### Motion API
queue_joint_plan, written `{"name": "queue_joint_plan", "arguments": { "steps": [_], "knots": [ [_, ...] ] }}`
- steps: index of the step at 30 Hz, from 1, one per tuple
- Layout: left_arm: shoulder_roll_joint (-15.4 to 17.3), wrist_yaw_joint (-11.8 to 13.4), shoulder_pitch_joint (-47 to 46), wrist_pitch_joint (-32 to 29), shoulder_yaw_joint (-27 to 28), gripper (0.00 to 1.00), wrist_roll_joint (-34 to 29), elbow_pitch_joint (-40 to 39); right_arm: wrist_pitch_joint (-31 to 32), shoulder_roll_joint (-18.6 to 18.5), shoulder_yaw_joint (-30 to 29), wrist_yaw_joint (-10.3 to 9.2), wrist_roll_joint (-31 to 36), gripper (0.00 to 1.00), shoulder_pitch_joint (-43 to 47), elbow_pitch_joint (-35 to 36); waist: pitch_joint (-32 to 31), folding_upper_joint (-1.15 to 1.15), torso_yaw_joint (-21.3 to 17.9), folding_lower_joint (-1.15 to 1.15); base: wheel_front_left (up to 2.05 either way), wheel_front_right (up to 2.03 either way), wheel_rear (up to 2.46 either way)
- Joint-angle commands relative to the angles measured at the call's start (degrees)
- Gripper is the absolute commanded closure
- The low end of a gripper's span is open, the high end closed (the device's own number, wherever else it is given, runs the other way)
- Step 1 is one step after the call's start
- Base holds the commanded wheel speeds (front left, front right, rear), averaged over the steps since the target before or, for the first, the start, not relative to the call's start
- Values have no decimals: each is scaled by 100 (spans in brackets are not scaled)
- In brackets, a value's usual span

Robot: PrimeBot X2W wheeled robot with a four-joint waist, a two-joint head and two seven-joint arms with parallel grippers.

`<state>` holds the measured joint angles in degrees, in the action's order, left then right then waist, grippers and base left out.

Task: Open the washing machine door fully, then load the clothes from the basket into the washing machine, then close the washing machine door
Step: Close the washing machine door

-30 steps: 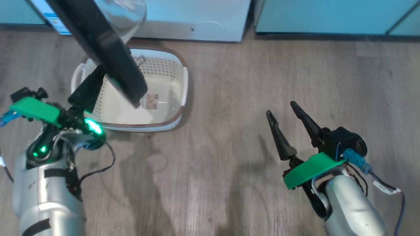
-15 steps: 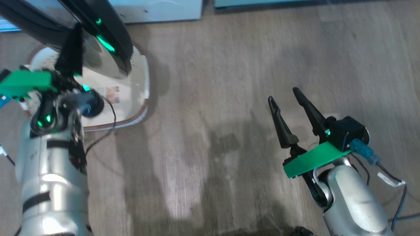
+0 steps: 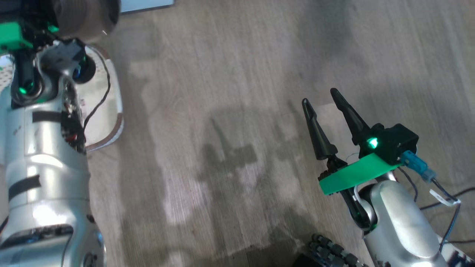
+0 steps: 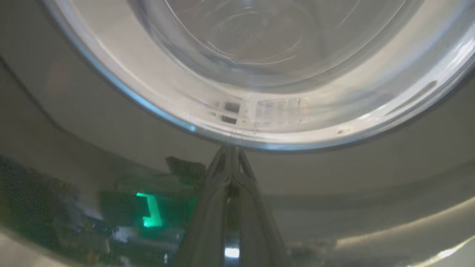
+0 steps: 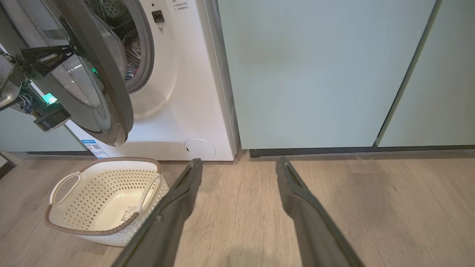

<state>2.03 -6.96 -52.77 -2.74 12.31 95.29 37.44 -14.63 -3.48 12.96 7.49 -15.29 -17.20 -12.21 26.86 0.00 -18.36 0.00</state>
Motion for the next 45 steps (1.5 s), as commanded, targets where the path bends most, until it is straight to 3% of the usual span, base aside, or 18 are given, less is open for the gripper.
{"name": "queue_joint_plan", "arguments": {
  "steps": [1, 15, 24, 31, 36, 40, 42, 43, 45],
  "knots": [
    [85, -53, -209, 23, -85, 100, -47, -121, -37, 59, 95, 0, -57, 0, -89, 194, 31, 0, -85, 0, 0, 0, 0],
    [85, -53, -852, 411, -370, 100, -207, 373, -37, 60, 133, 0, -146, 0, -111, 163, -1, 0, -255, 0, 0, 0, 0],
    [85, -53, 32, 124, -682, 100, -238, 192, -37, 60, -5, 0, -12, 0, -19, 97, -488, 0, 77, 0, 0, 0, 0],
    [174, -53, 1130, -65, -1394, 100, -934, -468, -37, 60, -127, 0, 168, 0, 158, -23, -1091, 0, 495, 0, 0, 0, 0],
    [422, -53, 2218, -329, -2384, 100, -1412, -1316, -37, 60, -167, 0, 233, 0, 335, -119, -1609, 0, 940, 0, 0, 0, 0],
    [914, -53, 2986, -313, -3212, 100, -1891, -1865, -37, 60, -164, 0, 276, 0, 503, -191, -1966, 0, 1305, 0, 0, 0, 0],
    [1280, -53, 3248, -82, -3712, 100, -2393, -2019, -37, 60, -195, 0, 279, 0, 586, -217, -2111, 0, 1478, 0, 0, 0, 0],
    [1679, -53, 3417, 430, -4084, 100, -3115, -1835, -37, 60, -208, 0, 290, 0, 652, -242, -2242, 0, 1629, 0, 0, 0, 0],
    [1877, -52, 3480, 1029, -4281, 100, -3757, -1505, -37, 60, -219, 0, 279, 0, 713, -247, -2362, 0, 1763, 0, 0, 0, 0]
  ]
}}
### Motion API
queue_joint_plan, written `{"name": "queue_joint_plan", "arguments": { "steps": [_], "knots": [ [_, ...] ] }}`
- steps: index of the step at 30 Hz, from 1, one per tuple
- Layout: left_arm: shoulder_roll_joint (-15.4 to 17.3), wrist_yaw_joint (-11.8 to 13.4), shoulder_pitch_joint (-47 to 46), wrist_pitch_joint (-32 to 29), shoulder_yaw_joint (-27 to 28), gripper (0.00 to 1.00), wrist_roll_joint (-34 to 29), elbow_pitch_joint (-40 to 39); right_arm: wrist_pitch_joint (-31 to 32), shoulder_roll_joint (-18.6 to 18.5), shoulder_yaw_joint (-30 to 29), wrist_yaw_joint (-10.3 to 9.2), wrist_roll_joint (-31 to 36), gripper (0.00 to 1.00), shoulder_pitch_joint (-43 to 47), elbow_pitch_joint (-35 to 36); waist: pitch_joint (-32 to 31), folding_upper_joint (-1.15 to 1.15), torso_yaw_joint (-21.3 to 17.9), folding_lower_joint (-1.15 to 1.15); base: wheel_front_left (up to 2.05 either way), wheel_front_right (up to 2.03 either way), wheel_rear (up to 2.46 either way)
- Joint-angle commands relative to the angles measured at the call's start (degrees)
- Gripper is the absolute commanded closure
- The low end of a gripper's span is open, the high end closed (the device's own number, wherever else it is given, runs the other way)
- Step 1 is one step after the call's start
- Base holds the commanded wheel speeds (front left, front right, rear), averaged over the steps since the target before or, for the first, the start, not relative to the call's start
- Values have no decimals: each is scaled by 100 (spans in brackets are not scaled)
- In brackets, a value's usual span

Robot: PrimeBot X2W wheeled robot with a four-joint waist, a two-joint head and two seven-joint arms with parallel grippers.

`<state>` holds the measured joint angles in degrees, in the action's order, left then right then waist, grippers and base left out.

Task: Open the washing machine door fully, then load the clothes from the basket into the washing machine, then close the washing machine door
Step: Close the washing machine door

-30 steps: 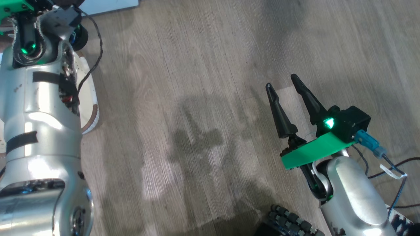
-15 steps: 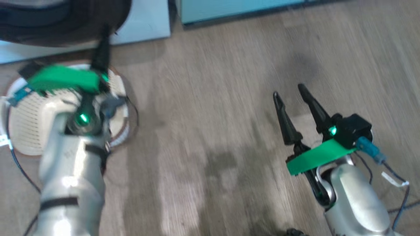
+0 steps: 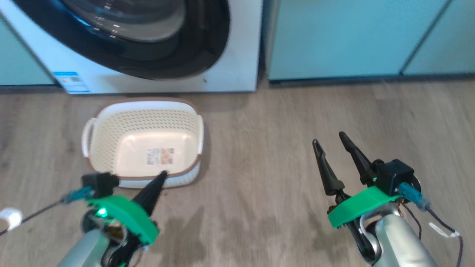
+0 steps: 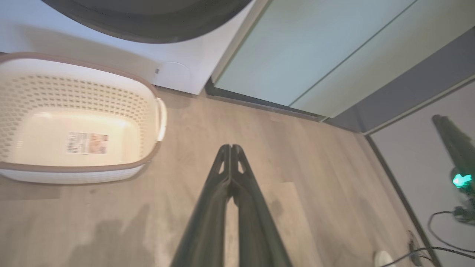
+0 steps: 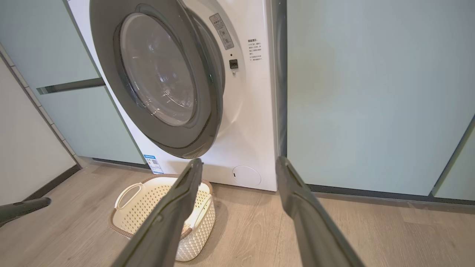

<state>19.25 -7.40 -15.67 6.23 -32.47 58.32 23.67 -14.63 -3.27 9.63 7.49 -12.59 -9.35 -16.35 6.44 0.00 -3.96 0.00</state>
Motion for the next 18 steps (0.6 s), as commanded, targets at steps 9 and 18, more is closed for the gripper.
{"name": "queue_joint_plan", "arguments": {
  "steps": [9, 18],
  "knots": [
    [-97, 738, 268, 873, 1436, 100, -2077, -742, -37, 39, 166, 0, -70, 0, 153, 191, -659, 0, 615, 0, 0, 0, 0],
    [-1438, 405, 1480, 875, 3444, 100, -4105, -2354, -37, 39, 224, 0, -141, 0, 206, 277, -733, 0, 559, 0, 0, 0, 0]
  ]
}}
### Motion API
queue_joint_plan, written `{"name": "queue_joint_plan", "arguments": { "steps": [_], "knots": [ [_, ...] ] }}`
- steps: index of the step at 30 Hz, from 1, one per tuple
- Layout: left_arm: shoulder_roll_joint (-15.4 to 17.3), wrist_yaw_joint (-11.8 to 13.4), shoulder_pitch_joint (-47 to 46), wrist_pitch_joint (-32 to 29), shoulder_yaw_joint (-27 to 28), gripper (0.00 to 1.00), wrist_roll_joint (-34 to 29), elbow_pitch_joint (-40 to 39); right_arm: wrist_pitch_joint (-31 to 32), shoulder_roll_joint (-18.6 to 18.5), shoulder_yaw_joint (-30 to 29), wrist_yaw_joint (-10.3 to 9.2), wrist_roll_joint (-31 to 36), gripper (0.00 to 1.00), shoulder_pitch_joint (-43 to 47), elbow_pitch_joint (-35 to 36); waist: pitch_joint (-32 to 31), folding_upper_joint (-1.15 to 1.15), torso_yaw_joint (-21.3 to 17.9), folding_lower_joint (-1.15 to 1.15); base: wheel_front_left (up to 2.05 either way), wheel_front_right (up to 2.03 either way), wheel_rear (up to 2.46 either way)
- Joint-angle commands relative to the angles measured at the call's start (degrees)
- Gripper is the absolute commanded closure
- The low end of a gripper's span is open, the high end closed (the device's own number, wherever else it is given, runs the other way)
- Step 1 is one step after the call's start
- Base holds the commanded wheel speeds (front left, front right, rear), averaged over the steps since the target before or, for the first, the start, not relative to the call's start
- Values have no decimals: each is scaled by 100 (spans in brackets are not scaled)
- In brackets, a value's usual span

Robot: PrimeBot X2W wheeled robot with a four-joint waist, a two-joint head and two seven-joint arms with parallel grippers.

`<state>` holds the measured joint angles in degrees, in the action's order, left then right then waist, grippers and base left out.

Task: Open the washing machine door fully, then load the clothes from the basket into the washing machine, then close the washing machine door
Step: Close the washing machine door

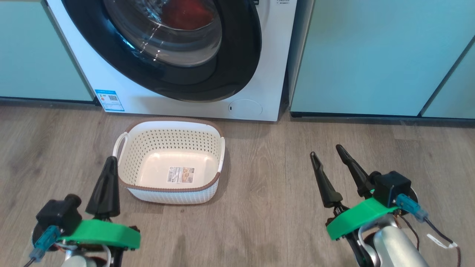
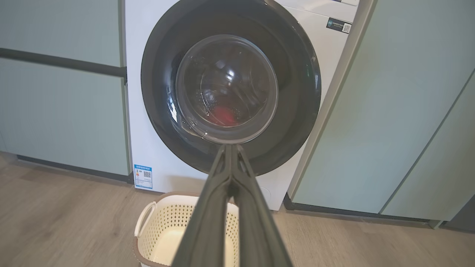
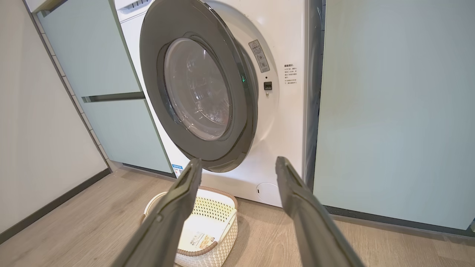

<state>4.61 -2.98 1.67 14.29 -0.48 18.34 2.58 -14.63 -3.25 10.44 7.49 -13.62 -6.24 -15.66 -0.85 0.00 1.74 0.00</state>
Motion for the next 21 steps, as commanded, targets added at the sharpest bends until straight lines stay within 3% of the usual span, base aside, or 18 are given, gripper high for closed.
{"name": "queue_joint_plan", "arguments": {
  "steps": [1, 9, 10, 13, 14, 15, 21],
  "knots": [
    [-27, -94, -202, 70, 302, 100, -245, -272, -37, 37, 146, 0, -40, 0, -104, 210, -10, 0, -23, 0, 0, 0, 0],
    [-168, -344, 10, 70, 295, 100, -382, -112, -37, 37, 137, 0, -30, 0, -98, 217, -33, 0, -93, 0, 0, 0, 0],
    [-169, -355, 19, 70, 254, 96, -369, -89, -37, 37, 124, 0, -23, 0, -98, 223, -33, 0, -98, 0, 0, 0, 0],
    [-171, -368, 18, 71, 176, 44, -402, -68, -37, 37, 47, 0, -8, 0, -95, 240, -27, 0, -107, 0, 0, 0, 0],
    [-171, -370, 15, 71, 152, 10, -435, -66, -37, 37, 18, 0, -8, 0, -95, 243, -23, 0, -109, 0, 0, 0, 0],
    [-171, -372, 11, 71, 123, 0, -487, -63, -37, 37, -9, 0, -7, 0, -97, 245, -19, 0, -112, 0, 0, 0, 0],
    [-172, -352, -8, 71, 26, 0, -532, 50, -37, 37, -82, 0, -3, 0, -101, 249, -2, 0, -123, 0, 0, 0, 0]
  ]
}}
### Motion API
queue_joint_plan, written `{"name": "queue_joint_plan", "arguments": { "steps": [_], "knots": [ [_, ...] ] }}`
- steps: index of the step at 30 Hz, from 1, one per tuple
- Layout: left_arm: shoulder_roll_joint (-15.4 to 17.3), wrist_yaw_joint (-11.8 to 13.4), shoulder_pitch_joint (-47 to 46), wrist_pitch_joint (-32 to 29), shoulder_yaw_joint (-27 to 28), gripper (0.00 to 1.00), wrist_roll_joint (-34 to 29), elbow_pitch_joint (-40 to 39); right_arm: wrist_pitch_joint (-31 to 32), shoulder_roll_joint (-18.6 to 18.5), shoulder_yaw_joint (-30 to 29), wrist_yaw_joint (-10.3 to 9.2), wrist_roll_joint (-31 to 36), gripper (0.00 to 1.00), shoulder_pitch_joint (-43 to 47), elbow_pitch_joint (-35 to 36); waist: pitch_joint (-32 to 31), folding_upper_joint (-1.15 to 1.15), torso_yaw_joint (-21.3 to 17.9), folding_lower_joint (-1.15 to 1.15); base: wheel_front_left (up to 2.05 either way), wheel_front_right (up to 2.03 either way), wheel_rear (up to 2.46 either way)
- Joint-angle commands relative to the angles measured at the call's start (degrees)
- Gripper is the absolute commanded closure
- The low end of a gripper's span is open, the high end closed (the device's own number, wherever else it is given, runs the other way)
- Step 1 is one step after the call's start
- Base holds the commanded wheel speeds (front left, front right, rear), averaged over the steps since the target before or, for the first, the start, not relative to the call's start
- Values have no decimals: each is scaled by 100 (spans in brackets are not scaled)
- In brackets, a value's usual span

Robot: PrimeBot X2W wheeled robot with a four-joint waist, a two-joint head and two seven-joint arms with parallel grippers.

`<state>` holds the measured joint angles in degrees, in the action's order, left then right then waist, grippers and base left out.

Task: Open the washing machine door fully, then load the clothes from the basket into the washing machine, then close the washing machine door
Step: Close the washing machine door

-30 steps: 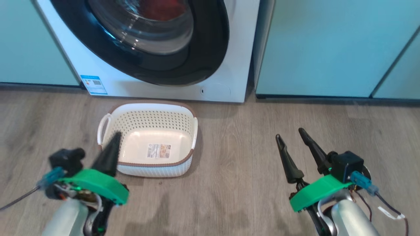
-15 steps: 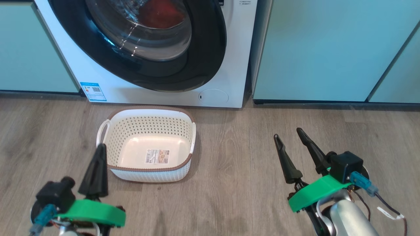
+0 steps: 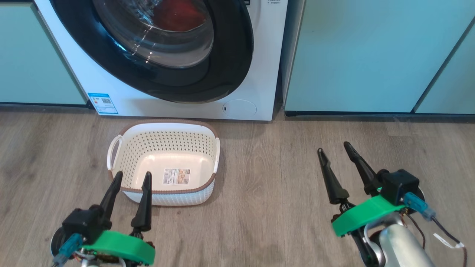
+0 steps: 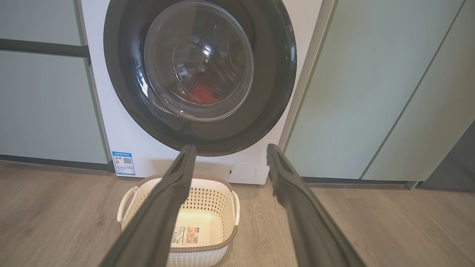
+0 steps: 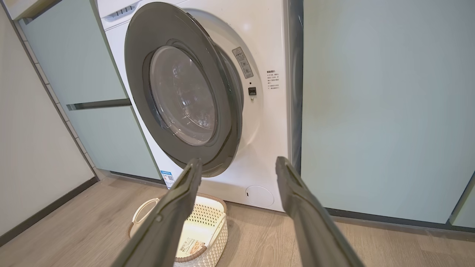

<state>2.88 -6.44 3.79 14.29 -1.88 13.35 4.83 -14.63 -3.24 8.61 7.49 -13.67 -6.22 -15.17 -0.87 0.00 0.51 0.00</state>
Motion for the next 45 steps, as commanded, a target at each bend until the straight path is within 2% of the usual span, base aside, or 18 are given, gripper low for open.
{"name": "queue_joint_plan", "arguments": {
  "steps": [1, 16, 17, 18, 19, 25, 32, 37, 38, 45],
  "knots": [
    [0, -4, -229, 71, 156, 0, -30, -162, -37, 36, 81, 0, 4, 0, -103, 200, 0, 0, 4, 0, 0, 0, 0],
    [0, 39, -277, 71, 77, 0, -25, -137, -37, 36, -35, 0, 32, 0, -102, 281, 49, 0, 82, 0, 0, 0, 0],
    [0, 39, -284, 71, 65, 0, -22, -138, -37, 36, -20, 0, 45, 36, -93, 277, 60, 0, 105, 0, 0, 0, 0],
    [0, 43, -292, 71, 56, 0, -14, -144, -37, 36, -27, 0, 99, 86, -92, 293, 77, 0, 124, 0, 0, 0, 0],
    [0, 45, -300, 71, 40, 0, -7, -151, -37, 36, -33, 0, 130, 100, -87, 302, 97, 0, 150, 0, 0, 0, 0],
    [0, 58, -414, 71, -59, 0, 35, -225, -37, 36, 5, 0, 277, 100, -244, 457, 420, 0, 339, 0, 0, 0, 0],
    [0, 53, -721, 71, -223, 0, 87, -315, -37, -23, 387, 0, 609, 100, -851, 604, 1023, 0, 655, 0, 0, 0, 0],
    [0, 91, -1006, 71, -431, 0, 156, -378, -37, -352, 808, 0, 716, 100, -1675, 544, 1536, 0, 999, 0, 0, 0, 0],
    [0, 109, -1145, 71, -497, 0, 193, -392, -37, -518, 942, 0, 719, 100, -2039, 459, 1732, 0, 1166, 0, 0, 0, 0],
    [0, 237, -1540, 71, -770, 0, 433, -560, -37, -1084, 1439, 0, 483, 100, -3457, -59, 2387, 0, 1694, 0, 0, 0, 0]
  ]
}}
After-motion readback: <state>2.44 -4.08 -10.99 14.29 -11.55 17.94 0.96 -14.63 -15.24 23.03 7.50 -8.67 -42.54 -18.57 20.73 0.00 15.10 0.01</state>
